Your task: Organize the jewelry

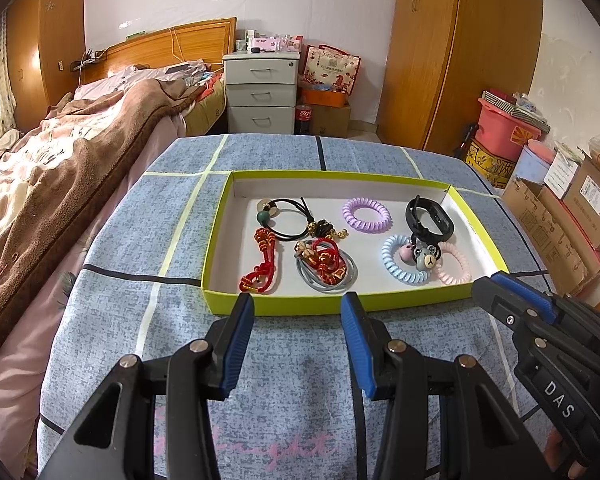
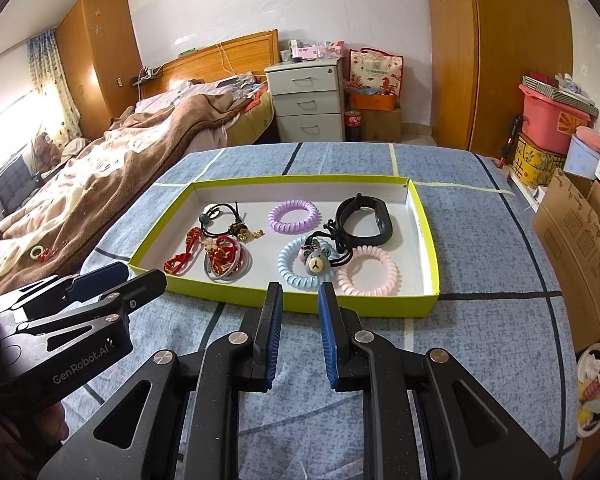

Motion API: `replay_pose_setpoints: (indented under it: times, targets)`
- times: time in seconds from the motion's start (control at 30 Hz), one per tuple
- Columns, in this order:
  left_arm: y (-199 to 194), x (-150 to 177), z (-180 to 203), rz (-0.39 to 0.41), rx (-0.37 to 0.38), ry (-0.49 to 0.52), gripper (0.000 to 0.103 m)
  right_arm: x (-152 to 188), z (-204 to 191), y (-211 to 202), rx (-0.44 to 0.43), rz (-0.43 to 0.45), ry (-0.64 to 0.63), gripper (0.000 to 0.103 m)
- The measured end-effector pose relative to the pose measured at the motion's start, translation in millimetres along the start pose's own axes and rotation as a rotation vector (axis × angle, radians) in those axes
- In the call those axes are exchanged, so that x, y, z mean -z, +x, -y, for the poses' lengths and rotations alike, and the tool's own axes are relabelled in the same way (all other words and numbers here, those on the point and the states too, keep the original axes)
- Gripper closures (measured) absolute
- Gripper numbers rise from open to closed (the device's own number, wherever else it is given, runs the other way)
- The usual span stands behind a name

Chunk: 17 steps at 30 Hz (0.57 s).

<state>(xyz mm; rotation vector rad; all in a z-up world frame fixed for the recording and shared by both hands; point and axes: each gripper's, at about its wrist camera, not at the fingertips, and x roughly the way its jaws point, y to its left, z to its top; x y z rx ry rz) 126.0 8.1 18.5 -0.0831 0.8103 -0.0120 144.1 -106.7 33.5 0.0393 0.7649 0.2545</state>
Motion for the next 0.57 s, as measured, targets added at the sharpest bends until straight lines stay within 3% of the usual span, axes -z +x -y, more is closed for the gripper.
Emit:
replay_pose_setpoints:
  times: [0.57]
  targets:
    - [-1.4,0.9,-4.1,0.002,0.000,-0.013,0.056,3.7,-4.3,4.2,-0.006,-0.007,-0.007,0.084]
